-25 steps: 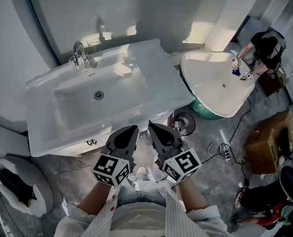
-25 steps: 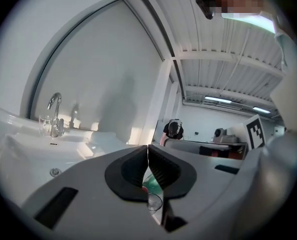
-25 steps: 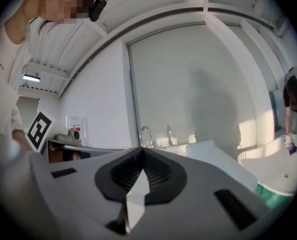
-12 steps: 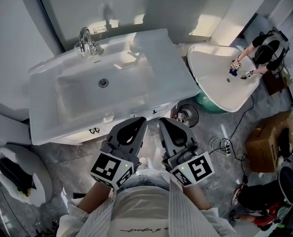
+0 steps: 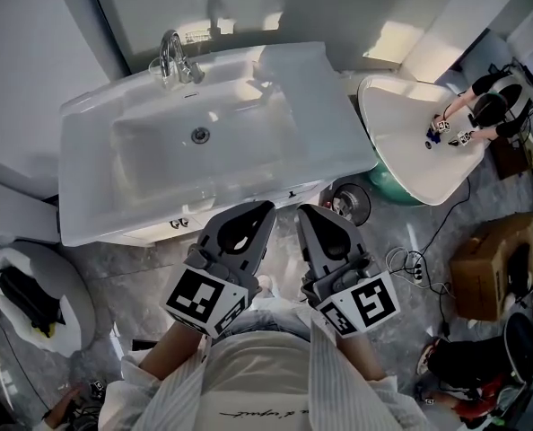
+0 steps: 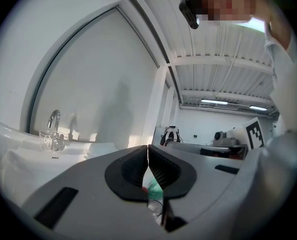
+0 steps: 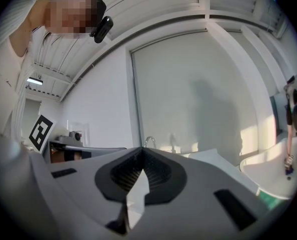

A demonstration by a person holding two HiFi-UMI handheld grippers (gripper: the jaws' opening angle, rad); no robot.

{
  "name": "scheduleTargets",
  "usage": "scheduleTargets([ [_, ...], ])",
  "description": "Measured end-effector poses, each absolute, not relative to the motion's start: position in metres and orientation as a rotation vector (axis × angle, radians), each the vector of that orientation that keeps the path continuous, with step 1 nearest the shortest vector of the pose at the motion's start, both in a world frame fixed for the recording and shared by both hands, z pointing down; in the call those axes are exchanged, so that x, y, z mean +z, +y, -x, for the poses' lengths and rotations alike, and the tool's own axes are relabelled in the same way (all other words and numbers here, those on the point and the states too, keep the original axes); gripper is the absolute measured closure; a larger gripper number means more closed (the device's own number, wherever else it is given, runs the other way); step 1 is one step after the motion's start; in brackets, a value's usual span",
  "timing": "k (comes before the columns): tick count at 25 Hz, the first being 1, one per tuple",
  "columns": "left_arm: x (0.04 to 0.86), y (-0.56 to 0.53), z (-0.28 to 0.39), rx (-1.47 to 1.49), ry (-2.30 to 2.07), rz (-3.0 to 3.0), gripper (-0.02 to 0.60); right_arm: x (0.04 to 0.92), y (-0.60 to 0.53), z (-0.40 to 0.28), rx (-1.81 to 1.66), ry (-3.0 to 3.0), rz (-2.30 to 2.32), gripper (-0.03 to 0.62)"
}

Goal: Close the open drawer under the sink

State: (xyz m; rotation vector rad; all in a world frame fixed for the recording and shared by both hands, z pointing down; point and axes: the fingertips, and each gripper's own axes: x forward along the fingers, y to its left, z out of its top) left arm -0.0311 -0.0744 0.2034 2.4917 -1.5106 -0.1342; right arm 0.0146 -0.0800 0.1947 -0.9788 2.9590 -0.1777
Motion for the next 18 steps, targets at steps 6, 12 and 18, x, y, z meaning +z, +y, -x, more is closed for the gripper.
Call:
scheduleTargets([
  [6,0.2041,-0.0758,0.0314,-0.130,-1.517,-2.488,0.565,0.1954,-0.0836,-0.0107,-0.195,2.979,0.955,0.585],
  [12,0.2064,-0.0738,0.0292,-0.119,-1.522,-2.485,0.565,0.1975,-0.0816,-0.0067,-0.196,3.007,0.934,0.585],
  [18,0.2043,-0.0751,0.0250,-0.113,-1.512,-2.489,0.565,0.1987,-0.0815,-0.0103,-0.199,3.016,0.935,0.585],
])
